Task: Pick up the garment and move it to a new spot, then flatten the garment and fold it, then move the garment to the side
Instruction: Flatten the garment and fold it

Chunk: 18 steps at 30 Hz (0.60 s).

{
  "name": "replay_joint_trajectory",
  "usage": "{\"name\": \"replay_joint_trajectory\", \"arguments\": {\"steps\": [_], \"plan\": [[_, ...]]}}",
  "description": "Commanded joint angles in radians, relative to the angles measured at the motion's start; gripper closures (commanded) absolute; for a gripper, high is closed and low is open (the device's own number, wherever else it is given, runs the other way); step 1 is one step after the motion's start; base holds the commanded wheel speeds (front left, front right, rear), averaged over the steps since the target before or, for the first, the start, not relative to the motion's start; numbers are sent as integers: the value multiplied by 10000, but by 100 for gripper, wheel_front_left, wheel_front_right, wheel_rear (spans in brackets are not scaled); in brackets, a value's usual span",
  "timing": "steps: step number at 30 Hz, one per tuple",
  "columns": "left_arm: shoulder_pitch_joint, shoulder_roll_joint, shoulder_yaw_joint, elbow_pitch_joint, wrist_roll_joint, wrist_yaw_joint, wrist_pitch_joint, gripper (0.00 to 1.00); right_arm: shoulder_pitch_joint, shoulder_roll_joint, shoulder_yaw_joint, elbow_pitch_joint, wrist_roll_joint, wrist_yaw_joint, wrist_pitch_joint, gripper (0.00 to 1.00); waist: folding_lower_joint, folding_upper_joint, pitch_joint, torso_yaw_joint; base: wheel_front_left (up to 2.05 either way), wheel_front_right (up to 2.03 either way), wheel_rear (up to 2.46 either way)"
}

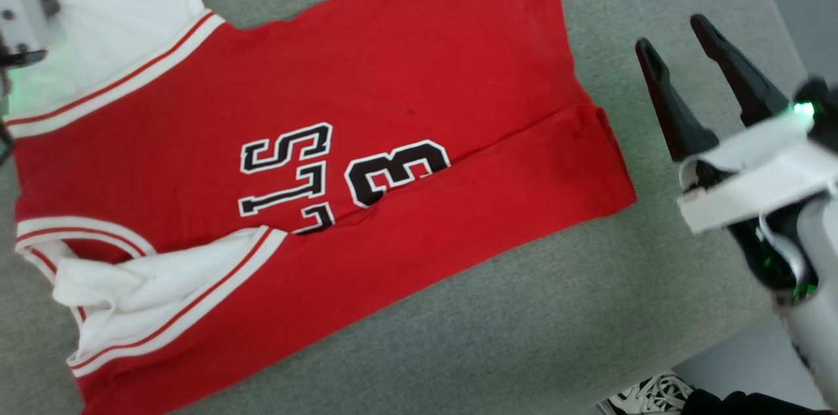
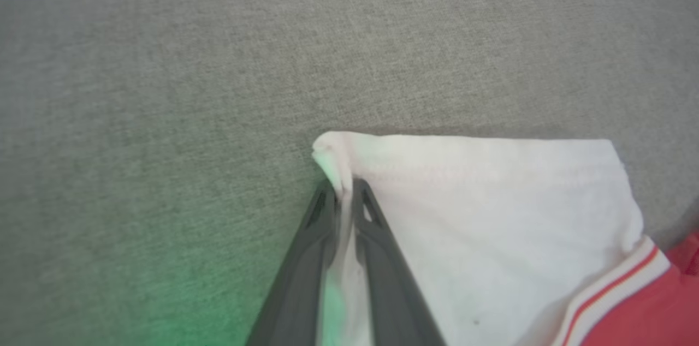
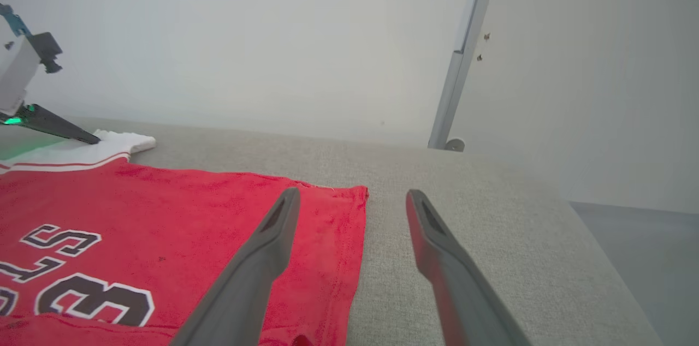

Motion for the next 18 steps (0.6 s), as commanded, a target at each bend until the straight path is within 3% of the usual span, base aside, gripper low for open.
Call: {"name": "replay_joint_trajectory", "arguments": {"steps": [1,3,11,16,18], "plan": [[368,-306,-221,130,-64,-139,161,100,-458,-115,283,324,352,-16,557,0,0,0,80,170,0,0,0],[329,-373,-237,152,-44,-181,143,100,-823,-141,379,552,695,-16,896,0,0,0,118,265,0,0,0],[-146,-1142,-309,121,101,-684,-180,100,-3903,-594,1735,3375,2110,-16,3642,0,0,0,558,1224,0,0,0],[-394,-1480,-384,239,249,-1041,-435,100,-5236,-397,2442,5039,3287,-16,5716,0,0,0,735,1709,0,0,0],[-493,-1655,-411,273,272,-1186,-501,100,-5859,-651,2663,5586,3372,-18,6402,0,0,0,827,1872,0,0,0]]}}
